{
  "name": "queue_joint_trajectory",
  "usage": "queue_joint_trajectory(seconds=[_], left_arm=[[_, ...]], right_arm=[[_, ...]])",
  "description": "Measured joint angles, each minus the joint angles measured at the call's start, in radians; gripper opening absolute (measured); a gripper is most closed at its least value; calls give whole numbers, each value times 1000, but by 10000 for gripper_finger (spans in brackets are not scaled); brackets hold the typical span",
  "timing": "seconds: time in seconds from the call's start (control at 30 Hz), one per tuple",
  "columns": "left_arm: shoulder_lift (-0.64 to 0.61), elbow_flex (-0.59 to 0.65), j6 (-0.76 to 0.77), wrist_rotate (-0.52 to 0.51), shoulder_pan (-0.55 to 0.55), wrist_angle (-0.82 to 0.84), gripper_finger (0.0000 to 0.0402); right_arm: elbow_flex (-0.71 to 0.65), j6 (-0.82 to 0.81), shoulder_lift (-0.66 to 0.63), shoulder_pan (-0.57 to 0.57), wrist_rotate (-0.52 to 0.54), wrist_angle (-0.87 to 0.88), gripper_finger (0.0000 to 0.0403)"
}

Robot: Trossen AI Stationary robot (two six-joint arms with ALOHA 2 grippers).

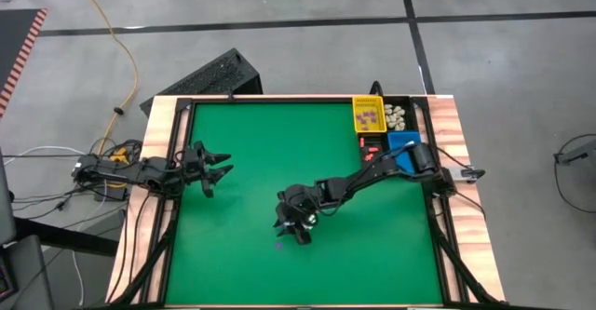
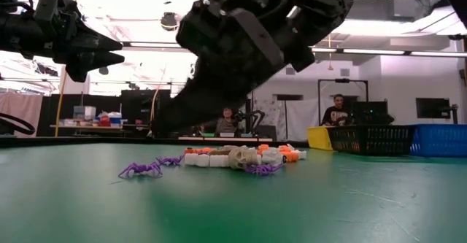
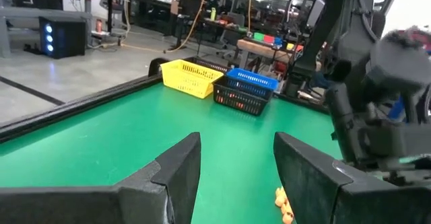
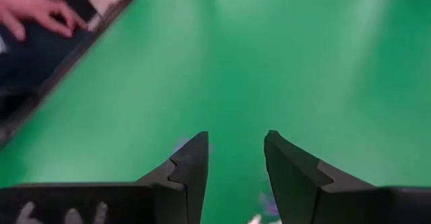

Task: Sort Halloween decoration
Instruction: Put the purple spider toy into the yellow basket

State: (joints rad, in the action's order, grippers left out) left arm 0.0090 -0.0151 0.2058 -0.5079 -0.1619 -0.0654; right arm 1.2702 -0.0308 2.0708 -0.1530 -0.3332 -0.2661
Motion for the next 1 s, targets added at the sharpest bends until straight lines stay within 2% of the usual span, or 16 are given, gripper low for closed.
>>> queue_joint_trajectory(seconds=[0.4, 0.5, 0.8, 1.0], left_arm=[[8, 0, 0, 2, 0, 0, 178], [8, 0, 0, 2, 0, 0, 178], [8, 0, 0, 2, 0, 0, 178], [8, 0, 0, 2, 0, 0, 178]], right_arm=[[1, -25, -24, 40, 19, 65, 141], [6, -94, -32, 53, 23, 50, 138], [184, -145, -37, 61, -49, 158, 136], [353, -34, -43, 18, -30, 401, 136]])
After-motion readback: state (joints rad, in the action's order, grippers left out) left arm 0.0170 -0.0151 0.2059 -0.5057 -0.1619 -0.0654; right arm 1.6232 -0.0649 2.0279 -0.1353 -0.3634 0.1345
